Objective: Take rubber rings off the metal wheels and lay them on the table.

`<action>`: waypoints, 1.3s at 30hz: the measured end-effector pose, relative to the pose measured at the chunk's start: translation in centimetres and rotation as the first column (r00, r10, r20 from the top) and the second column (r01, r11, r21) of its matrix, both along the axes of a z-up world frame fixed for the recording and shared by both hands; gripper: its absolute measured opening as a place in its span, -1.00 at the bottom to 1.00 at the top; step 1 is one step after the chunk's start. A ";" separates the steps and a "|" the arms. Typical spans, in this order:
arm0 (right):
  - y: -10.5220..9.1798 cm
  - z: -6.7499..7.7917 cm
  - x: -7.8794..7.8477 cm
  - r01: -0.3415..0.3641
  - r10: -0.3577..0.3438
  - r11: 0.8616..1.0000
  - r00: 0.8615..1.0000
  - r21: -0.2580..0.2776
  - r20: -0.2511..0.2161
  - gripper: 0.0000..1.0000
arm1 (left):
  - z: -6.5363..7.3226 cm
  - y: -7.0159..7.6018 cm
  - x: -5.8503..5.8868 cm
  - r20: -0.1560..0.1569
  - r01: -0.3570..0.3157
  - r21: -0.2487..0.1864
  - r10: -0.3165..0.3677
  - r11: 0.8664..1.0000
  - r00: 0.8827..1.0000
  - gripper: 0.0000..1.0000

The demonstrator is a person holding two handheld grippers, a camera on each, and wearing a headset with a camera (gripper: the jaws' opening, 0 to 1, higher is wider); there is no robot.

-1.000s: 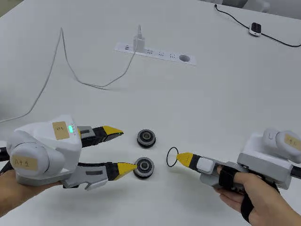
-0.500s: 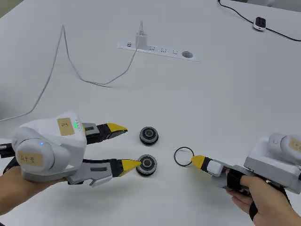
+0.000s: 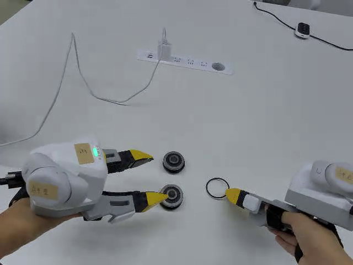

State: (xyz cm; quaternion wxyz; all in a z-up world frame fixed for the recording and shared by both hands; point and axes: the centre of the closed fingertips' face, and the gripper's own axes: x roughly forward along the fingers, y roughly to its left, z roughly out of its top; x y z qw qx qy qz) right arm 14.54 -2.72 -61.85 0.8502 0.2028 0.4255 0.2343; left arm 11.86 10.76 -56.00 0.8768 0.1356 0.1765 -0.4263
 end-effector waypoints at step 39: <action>4.4 3.3 -1.2 -0.094 0.081 0.973 0.994 0.212 0.068 -0.61 | -4.0 -3.3 -0.2 -0.085 0.124 0.092 -0.117 0.988 0.990 -0.57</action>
